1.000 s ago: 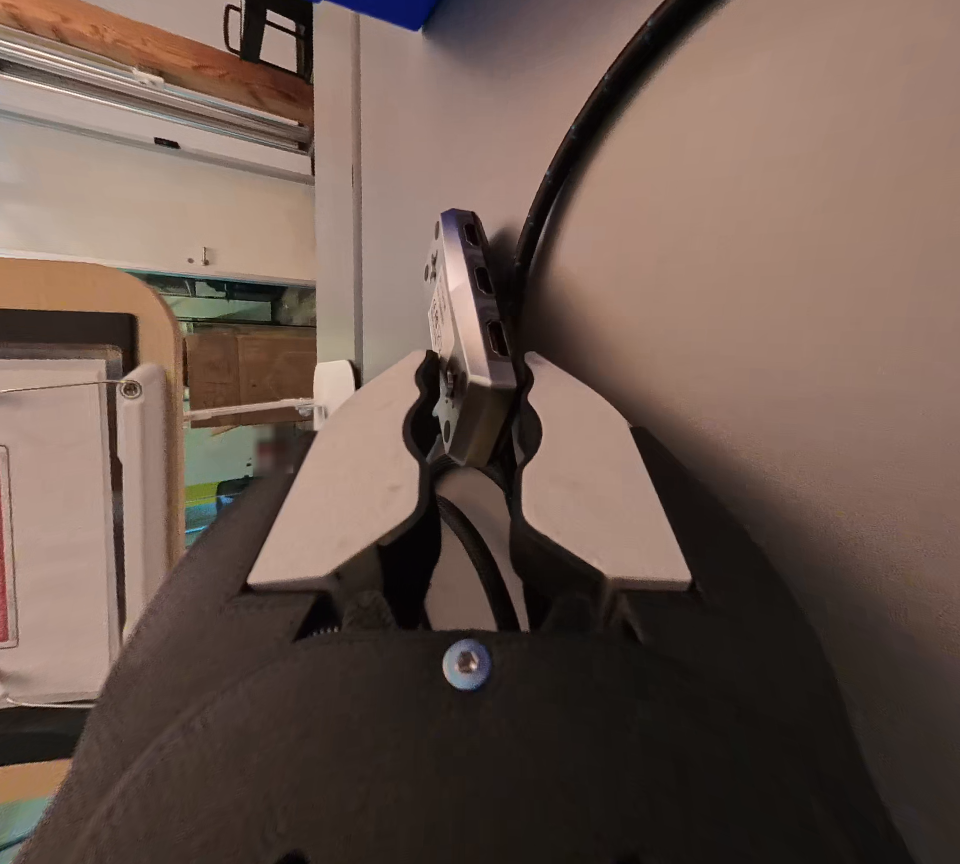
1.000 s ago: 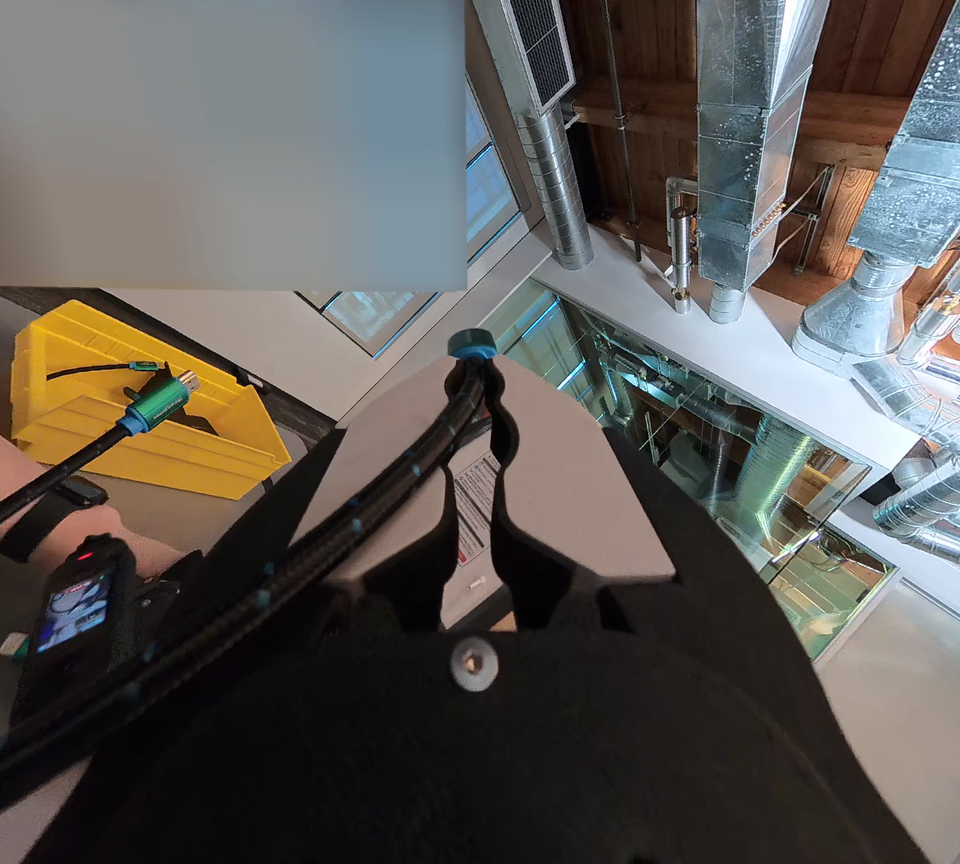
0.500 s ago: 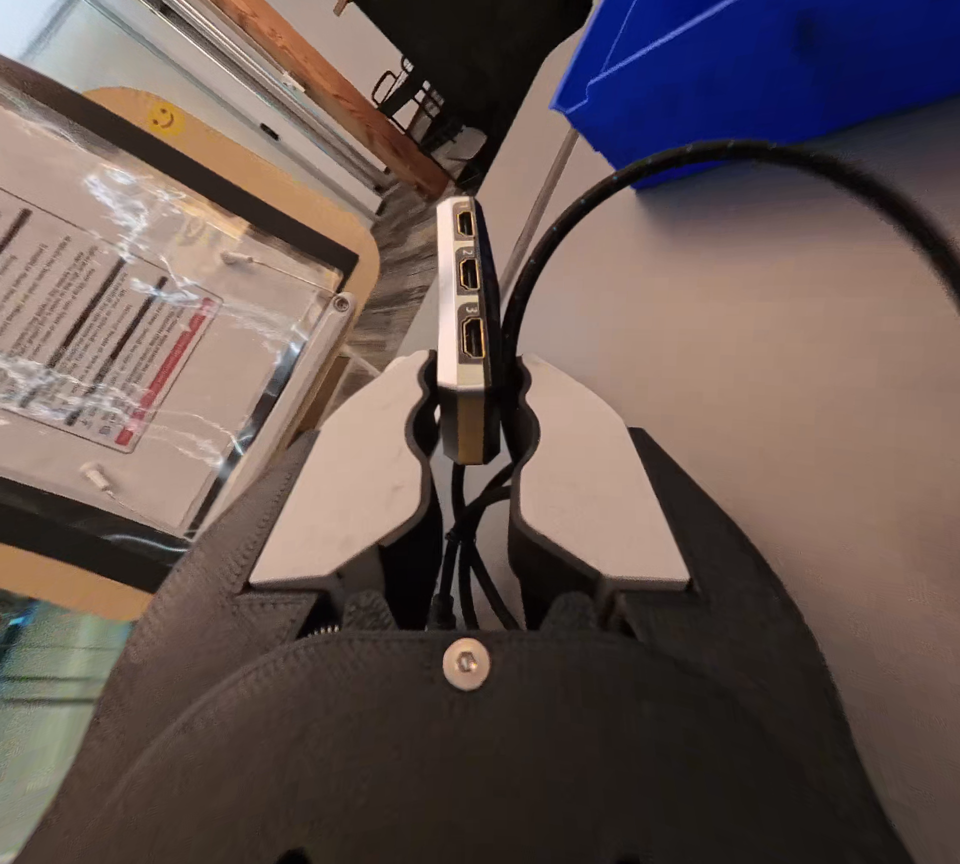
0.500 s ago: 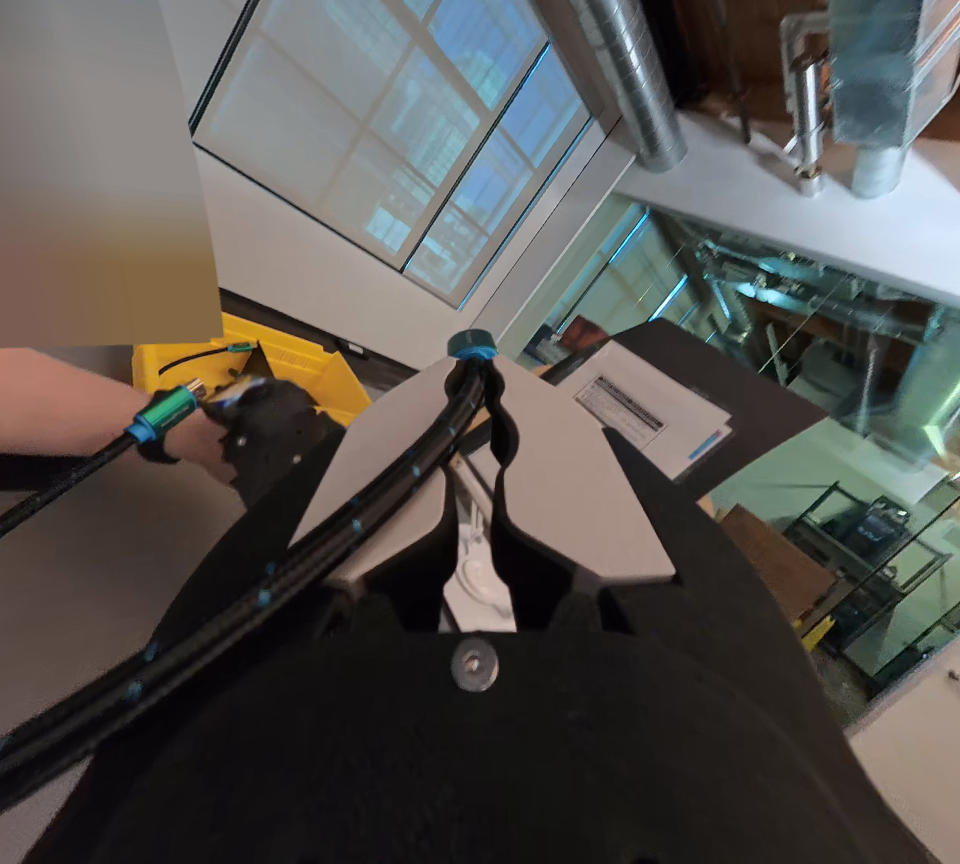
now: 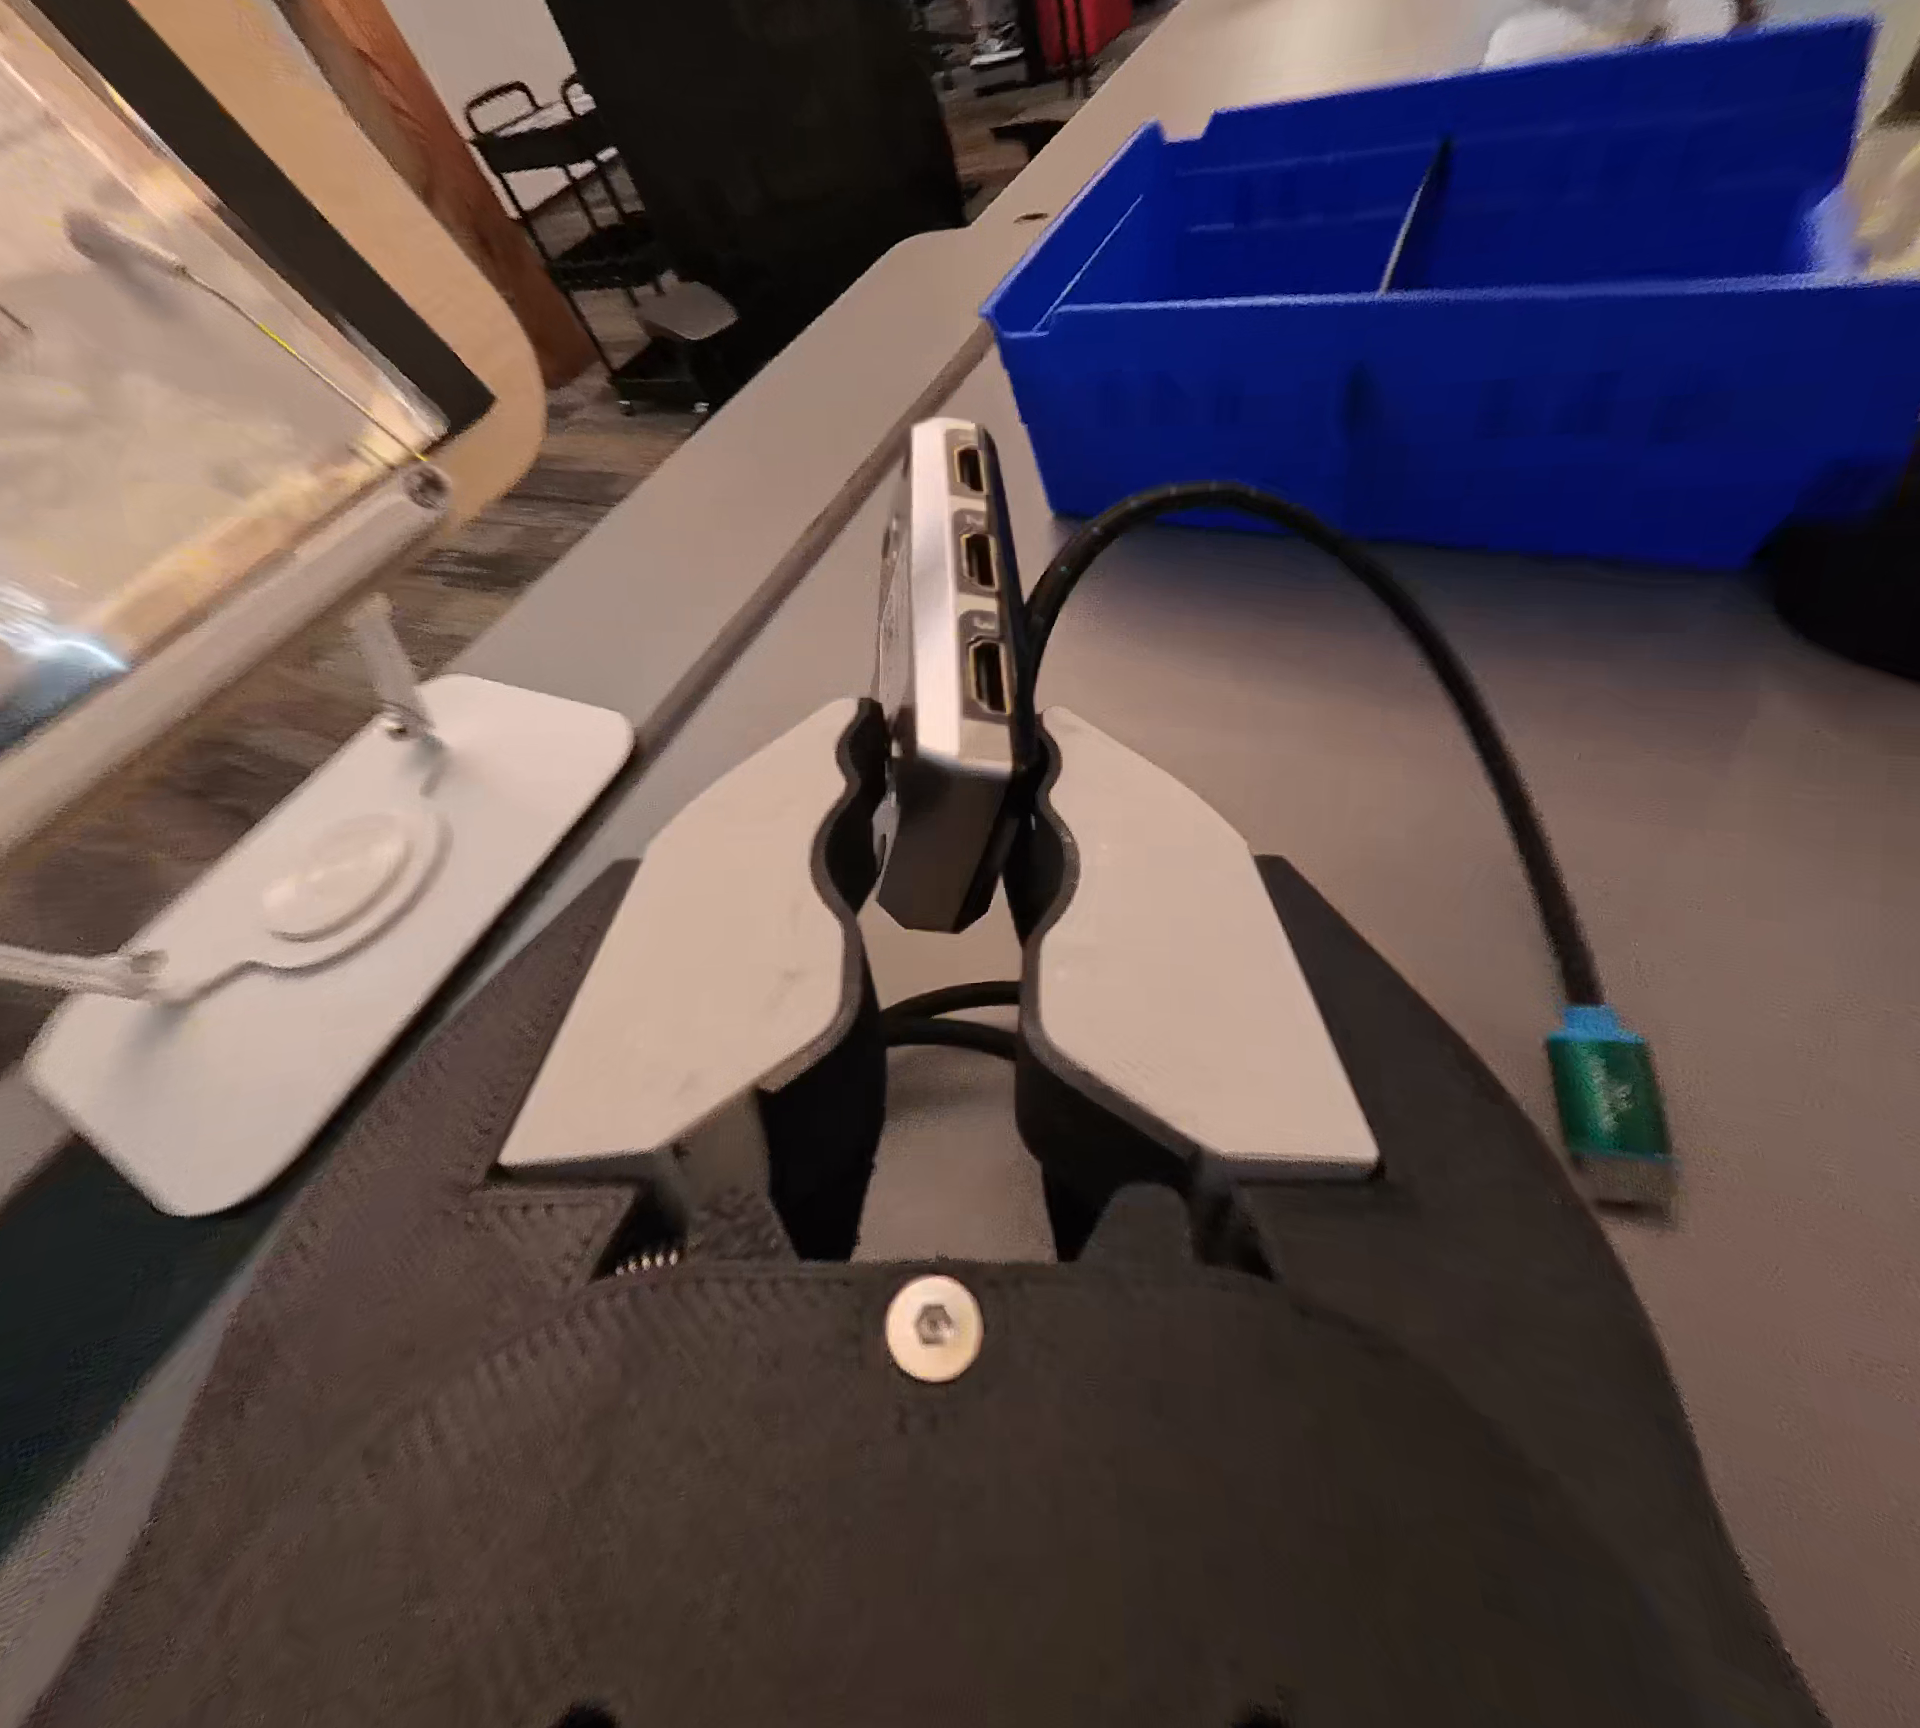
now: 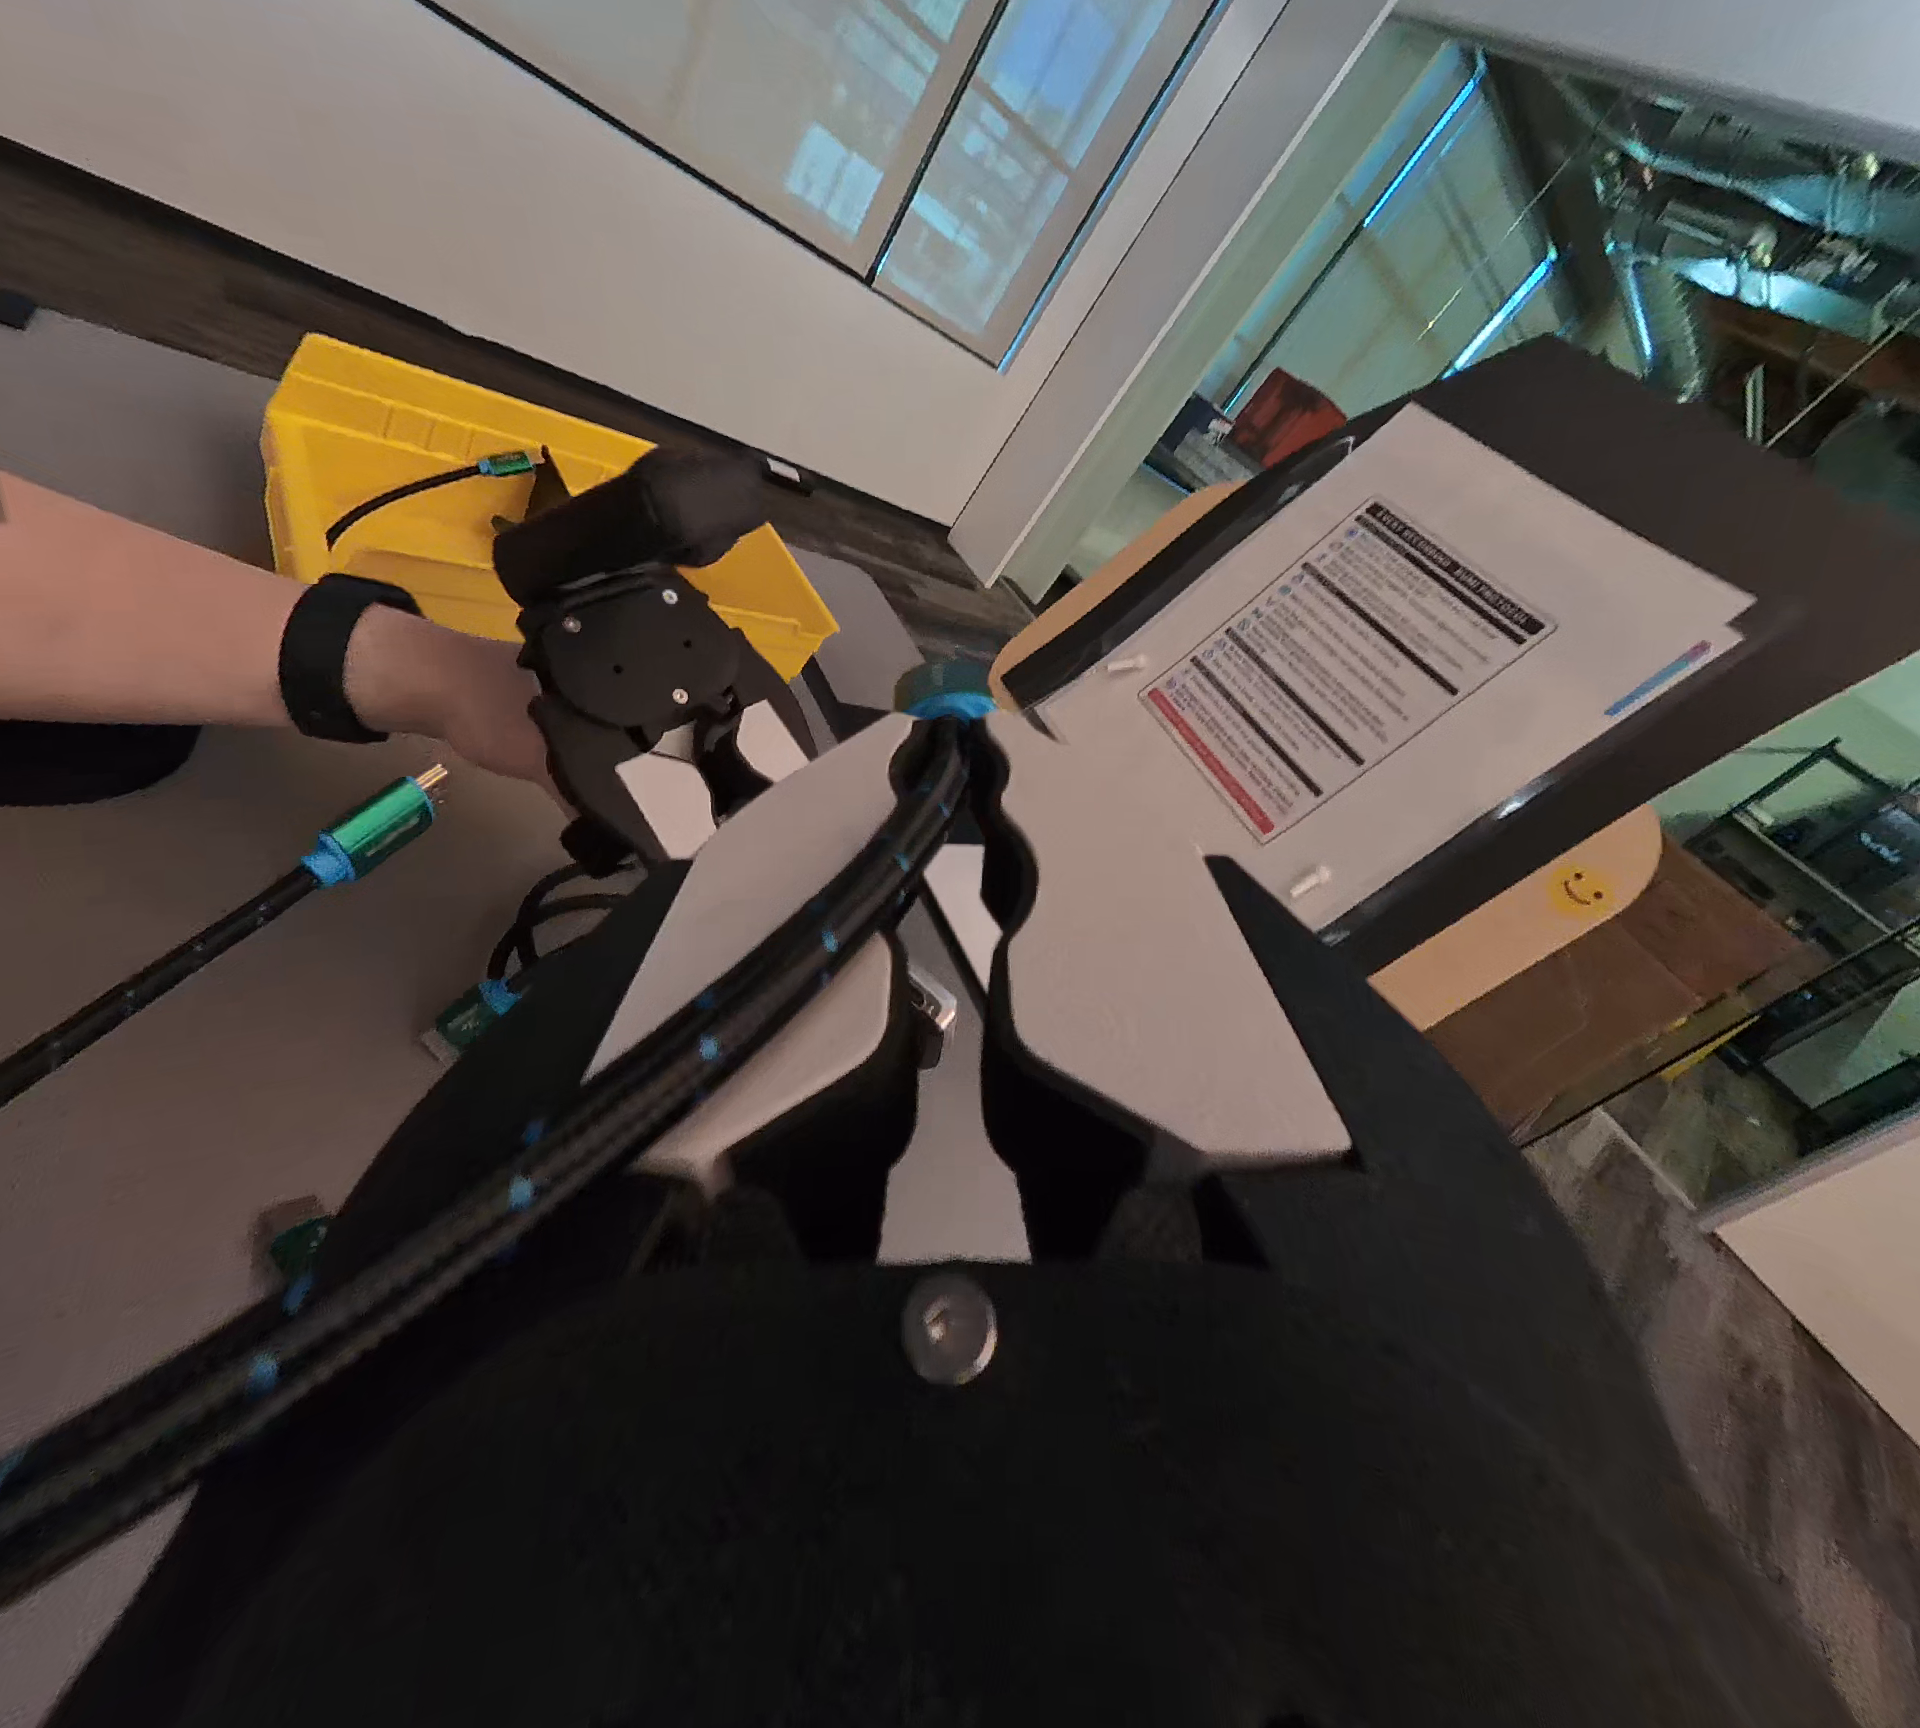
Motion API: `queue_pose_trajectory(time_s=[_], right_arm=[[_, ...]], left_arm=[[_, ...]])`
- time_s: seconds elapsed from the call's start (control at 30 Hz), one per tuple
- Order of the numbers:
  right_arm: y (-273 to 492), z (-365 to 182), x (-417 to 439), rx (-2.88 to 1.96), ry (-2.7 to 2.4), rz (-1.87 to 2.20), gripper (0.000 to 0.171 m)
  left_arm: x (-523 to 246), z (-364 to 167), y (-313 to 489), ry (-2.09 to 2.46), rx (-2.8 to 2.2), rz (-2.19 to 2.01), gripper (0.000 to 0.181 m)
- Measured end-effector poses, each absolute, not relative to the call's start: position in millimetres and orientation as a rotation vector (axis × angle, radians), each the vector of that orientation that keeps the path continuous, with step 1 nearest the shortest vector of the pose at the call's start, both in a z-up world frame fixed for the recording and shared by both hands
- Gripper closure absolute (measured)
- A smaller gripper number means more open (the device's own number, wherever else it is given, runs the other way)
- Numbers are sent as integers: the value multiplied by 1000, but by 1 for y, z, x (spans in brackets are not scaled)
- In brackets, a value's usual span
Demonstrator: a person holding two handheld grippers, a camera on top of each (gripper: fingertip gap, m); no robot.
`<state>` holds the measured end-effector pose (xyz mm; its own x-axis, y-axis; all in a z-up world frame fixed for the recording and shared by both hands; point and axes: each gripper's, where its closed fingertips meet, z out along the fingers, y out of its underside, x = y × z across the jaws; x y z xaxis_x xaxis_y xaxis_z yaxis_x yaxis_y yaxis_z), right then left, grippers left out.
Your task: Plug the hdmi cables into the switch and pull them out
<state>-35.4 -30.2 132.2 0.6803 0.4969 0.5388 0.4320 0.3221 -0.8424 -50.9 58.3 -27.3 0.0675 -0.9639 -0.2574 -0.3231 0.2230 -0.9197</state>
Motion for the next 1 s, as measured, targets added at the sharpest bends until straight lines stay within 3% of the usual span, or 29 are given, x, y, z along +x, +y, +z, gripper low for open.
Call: queue_pose_trajectory(time_s=[0.2,0.73,1.0], right_arm=[[-22,122,-35,-1330,-896,47,164],[-2,104,-28,-1458,-833,63,164],[29,98,16,-1504,-525,-10,163]], left_arm=[[-40,-44,53,1431,-1407,-974,156],[-30,-65,74,1422,-1424,-710,157],[-54,-5,68,1314,-1247,-837,161]])
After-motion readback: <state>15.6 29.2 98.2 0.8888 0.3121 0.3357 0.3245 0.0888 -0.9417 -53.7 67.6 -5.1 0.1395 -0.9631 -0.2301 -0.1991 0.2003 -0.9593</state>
